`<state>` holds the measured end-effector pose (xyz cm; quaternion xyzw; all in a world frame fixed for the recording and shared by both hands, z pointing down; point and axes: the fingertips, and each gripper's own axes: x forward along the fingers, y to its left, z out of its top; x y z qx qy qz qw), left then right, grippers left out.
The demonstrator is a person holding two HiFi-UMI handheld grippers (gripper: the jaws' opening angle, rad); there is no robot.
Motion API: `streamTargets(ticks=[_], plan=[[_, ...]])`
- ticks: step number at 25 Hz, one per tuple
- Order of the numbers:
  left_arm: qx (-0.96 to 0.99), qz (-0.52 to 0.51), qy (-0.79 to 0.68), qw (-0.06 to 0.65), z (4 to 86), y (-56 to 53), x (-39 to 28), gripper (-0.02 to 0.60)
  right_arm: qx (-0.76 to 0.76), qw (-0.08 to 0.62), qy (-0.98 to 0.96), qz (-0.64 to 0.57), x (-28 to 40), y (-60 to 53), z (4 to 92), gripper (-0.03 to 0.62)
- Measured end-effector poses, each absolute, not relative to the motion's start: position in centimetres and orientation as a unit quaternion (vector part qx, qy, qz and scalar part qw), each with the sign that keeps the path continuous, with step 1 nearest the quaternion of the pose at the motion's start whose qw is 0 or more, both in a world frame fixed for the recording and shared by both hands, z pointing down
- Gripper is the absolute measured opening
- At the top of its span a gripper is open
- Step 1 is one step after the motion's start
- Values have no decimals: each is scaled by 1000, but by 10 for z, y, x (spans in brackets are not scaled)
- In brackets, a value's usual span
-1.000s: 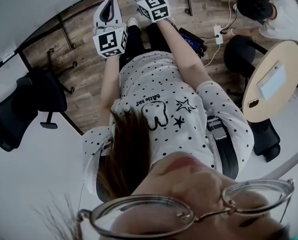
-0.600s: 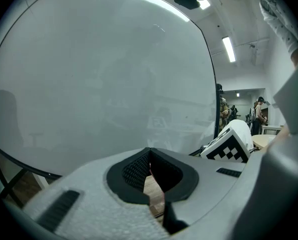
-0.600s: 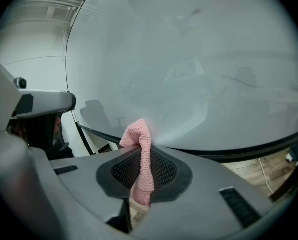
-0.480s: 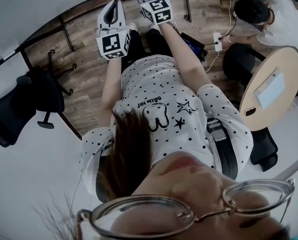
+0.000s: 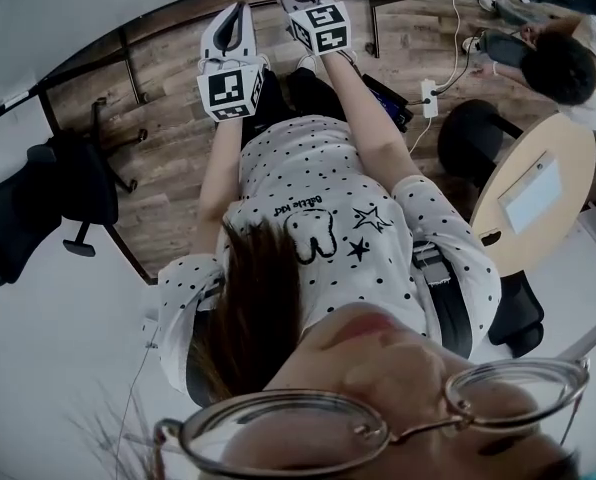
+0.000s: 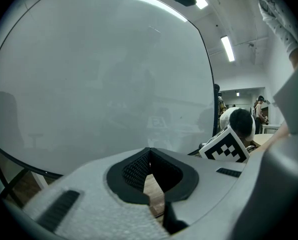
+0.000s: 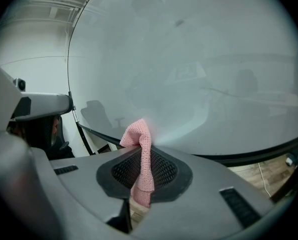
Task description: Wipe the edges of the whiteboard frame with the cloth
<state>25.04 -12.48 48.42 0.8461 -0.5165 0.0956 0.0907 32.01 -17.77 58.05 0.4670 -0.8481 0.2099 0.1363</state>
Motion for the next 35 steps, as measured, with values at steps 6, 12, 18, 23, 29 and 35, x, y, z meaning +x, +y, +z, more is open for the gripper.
streamTargets(ticks=[6,12,18,23,29,35], plan=[[847,88,-516,90,476,-118,245,17,464,140,-852,197,314,-171,568,31],[851,88,-510,91,480,-122,261,17,473,136,-848,198,333,-172,570,31],[857,85,-499,91,478,-124,272,17,479,139,-845,194,343,-171,568,31],[861,83,-493,92,478,-127,279,17,483,140,-843,191,352,-172,567,31],[865,80,-487,91,476,-126,285,17,499,141,-834,189,369,-170,564,31],[868,81,-481,92,476,-125,296,17,506,143,-830,184,388,-171,562,31]])
